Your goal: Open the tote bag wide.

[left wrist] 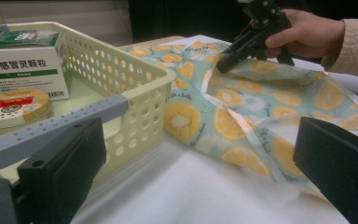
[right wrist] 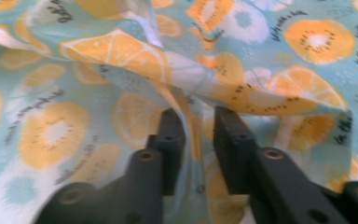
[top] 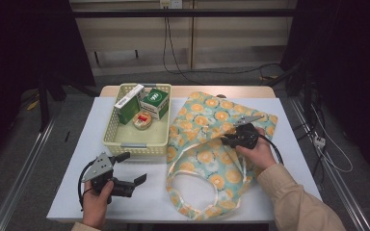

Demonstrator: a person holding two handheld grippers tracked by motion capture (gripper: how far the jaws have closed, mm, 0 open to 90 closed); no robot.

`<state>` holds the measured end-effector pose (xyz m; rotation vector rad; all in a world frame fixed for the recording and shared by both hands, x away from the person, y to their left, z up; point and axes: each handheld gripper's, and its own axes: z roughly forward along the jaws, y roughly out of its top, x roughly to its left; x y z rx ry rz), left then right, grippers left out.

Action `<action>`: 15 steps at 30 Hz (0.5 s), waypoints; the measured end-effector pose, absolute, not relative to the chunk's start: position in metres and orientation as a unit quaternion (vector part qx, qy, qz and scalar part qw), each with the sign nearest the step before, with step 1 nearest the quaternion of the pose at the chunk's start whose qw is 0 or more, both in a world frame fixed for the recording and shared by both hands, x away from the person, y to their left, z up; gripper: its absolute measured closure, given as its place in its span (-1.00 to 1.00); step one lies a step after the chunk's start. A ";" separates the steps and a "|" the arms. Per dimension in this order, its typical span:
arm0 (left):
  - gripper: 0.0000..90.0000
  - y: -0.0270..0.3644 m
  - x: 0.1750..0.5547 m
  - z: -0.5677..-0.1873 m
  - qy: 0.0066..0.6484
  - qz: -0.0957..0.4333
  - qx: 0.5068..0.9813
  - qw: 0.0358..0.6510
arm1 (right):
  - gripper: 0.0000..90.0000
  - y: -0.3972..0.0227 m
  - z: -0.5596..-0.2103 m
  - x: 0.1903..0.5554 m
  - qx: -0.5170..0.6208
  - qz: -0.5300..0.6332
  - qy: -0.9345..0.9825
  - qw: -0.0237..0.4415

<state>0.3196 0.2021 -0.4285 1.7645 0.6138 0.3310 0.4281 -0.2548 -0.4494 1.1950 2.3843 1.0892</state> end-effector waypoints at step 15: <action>-0.95 0.199 0.322 -0.431 0.263 0.135 0.760 0.579 | 0.47 -0.237 -0.460 0.441 0.384 0.354 0.840 0.149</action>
